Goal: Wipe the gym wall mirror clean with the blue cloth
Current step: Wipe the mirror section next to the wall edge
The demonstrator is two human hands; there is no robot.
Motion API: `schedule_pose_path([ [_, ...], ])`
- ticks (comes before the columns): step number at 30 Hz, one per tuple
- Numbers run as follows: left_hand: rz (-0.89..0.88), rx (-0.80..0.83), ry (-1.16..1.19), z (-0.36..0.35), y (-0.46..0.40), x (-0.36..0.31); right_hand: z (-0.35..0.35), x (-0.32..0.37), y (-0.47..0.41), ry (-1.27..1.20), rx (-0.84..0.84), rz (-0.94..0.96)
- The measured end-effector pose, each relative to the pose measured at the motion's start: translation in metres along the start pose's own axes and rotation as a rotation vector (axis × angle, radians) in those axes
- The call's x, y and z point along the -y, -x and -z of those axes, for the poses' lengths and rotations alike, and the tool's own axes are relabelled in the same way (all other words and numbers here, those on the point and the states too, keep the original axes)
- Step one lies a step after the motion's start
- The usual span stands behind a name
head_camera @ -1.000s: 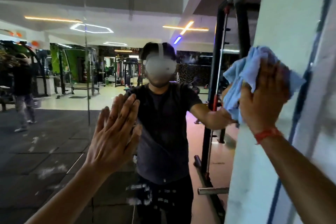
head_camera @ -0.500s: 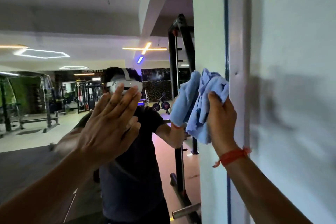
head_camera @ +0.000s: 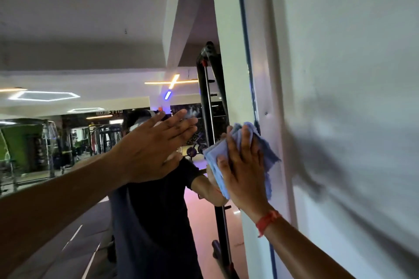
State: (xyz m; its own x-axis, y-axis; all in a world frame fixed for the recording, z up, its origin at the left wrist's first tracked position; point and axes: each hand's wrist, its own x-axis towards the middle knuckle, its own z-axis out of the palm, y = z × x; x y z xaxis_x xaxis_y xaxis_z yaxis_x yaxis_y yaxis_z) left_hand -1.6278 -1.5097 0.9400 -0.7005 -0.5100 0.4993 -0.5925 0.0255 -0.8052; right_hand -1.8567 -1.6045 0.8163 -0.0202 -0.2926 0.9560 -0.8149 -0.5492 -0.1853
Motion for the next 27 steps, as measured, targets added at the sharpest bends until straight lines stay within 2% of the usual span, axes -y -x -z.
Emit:
schedule_pose_path([
  [5, -0.082, 0.031, -0.074, 0.008, -0.016, 0.014, -0.014, -0.008, -0.024, 0.065, -0.007, -0.036],
  [11, -0.142, -0.024, -0.134, 0.014, -0.038, 0.033, 0.003, 0.004, -0.116, -0.123, -0.150, -0.054],
  [15, -0.161, -0.036, -0.124, 0.015, -0.045, 0.036, -0.008, 0.001, -0.056, -0.162, -0.140, -0.053],
  [19, -0.145, 0.024, -0.126, 0.012, -0.046, 0.035, -0.025, -0.021, 0.037, -0.109, -0.074, 0.099],
  [23, -0.149, 0.064, -0.133, 0.015, -0.047, 0.036, -0.023, -0.040, 0.020, -0.119, -0.054, 0.248],
  [25, -0.151, 0.085, -0.140, 0.017, -0.047, 0.038, -0.018, -0.032, -0.022, -0.206, -0.116, 0.167],
  [27, -0.160, 0.104, -0.150, 0.017, -0.048, 0.041, -0.014, -0.011, -0.064, -0.293, -0.208, -0.003],
])
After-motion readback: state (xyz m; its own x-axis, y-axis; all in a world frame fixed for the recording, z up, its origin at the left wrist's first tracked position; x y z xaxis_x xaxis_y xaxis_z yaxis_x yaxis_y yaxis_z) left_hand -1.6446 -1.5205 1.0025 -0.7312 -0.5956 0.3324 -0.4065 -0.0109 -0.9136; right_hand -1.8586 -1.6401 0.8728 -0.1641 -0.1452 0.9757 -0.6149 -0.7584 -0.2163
